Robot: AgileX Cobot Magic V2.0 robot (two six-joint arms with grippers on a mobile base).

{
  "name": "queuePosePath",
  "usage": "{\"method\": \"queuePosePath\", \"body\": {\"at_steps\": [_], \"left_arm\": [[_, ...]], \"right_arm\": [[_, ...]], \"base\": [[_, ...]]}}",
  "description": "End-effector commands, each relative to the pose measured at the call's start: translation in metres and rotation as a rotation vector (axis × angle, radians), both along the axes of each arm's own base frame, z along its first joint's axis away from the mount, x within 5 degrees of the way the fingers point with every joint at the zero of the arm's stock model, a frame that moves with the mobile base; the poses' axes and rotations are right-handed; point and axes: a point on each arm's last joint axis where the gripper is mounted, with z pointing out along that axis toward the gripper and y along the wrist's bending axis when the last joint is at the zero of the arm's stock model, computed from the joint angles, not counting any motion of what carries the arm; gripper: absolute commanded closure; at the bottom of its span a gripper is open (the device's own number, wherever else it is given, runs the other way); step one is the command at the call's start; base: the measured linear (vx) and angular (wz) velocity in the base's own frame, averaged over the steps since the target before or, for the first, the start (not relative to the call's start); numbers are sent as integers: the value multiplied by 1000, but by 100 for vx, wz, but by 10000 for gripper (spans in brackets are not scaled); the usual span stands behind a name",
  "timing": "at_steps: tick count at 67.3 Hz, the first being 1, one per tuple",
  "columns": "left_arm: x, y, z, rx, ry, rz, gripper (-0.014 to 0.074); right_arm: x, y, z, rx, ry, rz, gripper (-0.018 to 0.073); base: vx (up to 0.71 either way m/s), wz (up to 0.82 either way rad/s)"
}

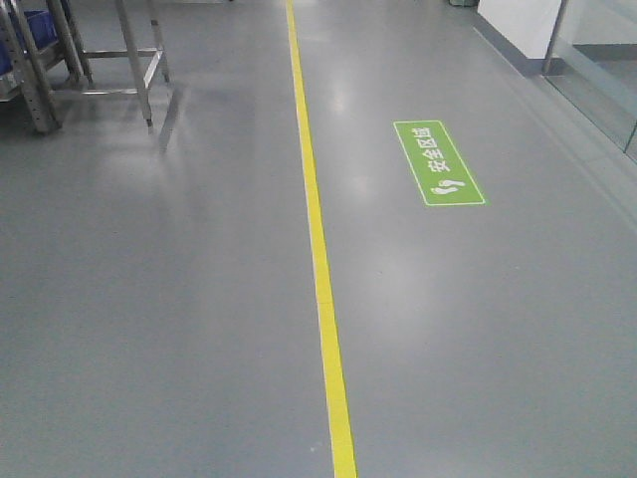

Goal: Move and align brake pads A on conveyor
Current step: 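Drive the base away from the conveyor along the yellow floor line, then drive past the blue bin racks toward the steel table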

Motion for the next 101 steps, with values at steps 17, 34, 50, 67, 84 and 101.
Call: {"method": "queuePosePath", "body": {"at_steps": [17, 34, 50, 67, 84, 101], "left_arm": [[1, -1, 13, -11, -83, -11, 153], [1, -1, 13, -11, -83, -11, 153], [1, -1, 13, -11, -83, -11, 153], [1, -1, 13, -11, -83, -11, 153], [1, -1, 13, -11, -83, -11, 153], [1, -1, 13, -11, -83, -11, 153]], "right_arm": [[0, -1, 15, -1, -94, -10, 75], [0, -1, 15, -1, -94, -10, 75], [0, -1, 15, -1, -94, -10, 75], [0, -1, 15, -1, -94, -10, 75], [0, -1, 15, -1, -94, -10, 75], [0, -1, 15, -1, -94, -10, 75]], "base": [[48, 19], [50, 5], [55, -11], [59, -6], [63, 4], [65, 9]]}}
